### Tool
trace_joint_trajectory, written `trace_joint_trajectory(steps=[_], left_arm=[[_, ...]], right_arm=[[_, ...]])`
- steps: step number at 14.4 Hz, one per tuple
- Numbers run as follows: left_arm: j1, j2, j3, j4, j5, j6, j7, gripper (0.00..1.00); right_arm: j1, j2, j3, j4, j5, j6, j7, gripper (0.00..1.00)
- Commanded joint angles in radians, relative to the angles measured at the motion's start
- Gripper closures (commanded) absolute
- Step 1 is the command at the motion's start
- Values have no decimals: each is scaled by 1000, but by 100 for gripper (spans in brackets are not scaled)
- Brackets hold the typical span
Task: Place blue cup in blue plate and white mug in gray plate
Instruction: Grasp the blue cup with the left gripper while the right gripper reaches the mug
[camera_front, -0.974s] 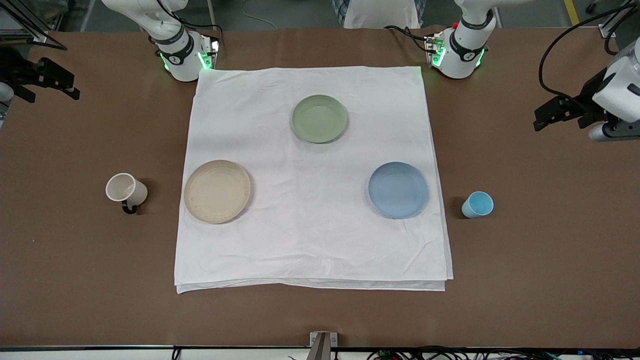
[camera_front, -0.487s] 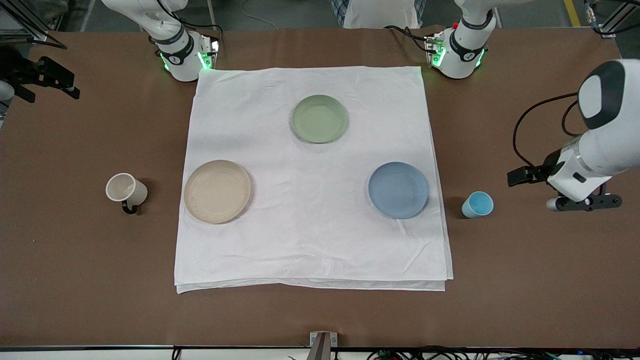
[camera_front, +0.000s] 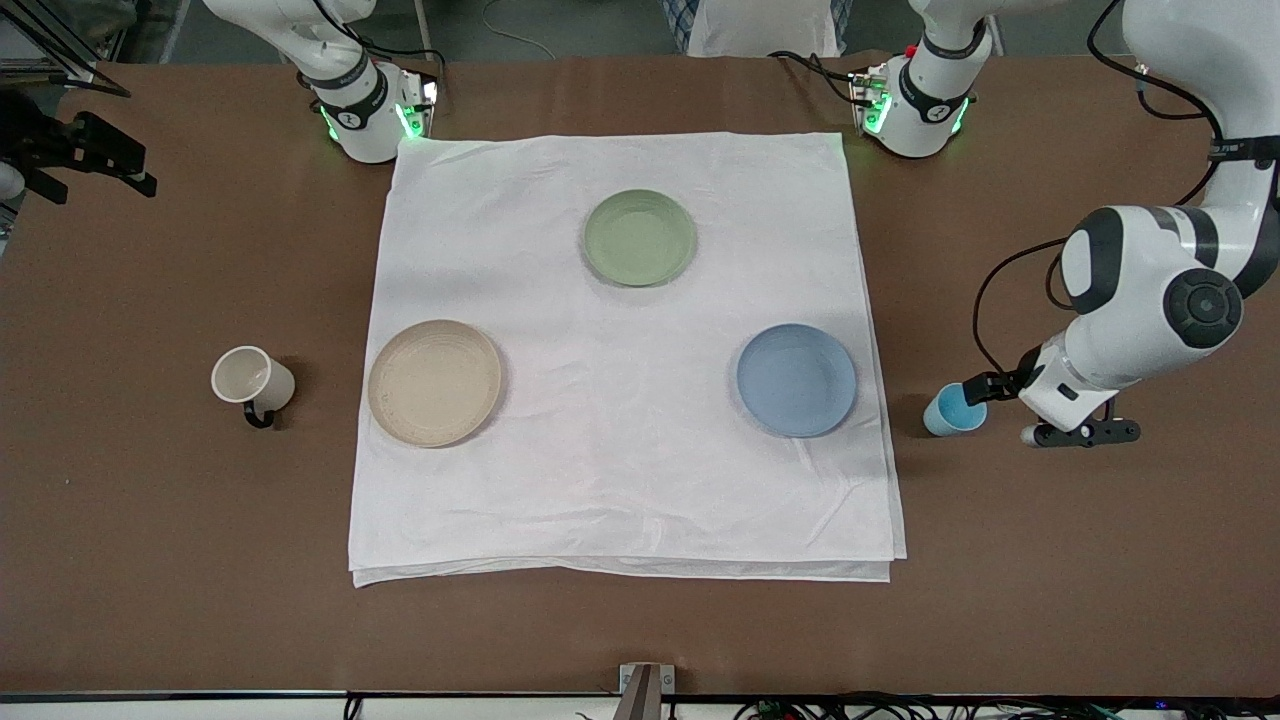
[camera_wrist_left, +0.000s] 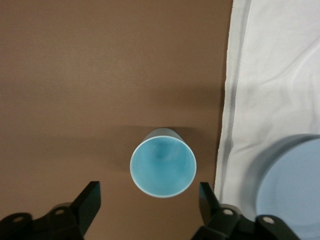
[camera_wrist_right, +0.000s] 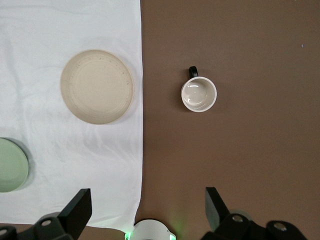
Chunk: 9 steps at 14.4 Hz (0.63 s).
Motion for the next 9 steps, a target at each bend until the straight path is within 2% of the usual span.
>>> trace_joint_trajectory(steps=[1,3,5,7,9], left_arm=[[24,32,-1,-53,23,116,5,22],[28,56,1,-94,23,200,8,26],[28,73,1,-101,23,214,7,32],[28,93,1,-101,23,216,7,49],[28,98,1,-99,23,216,7,76]], right_arm=[[-19,24,7,20,3,-5,-12,0],[-21,47,6,17,3,1,-9,0],[-22,104,6,26,3,3,-11,0],[-25,186,1,46,0,12,-11,0],[-59,306,1,91,-1,67,-12,0]])
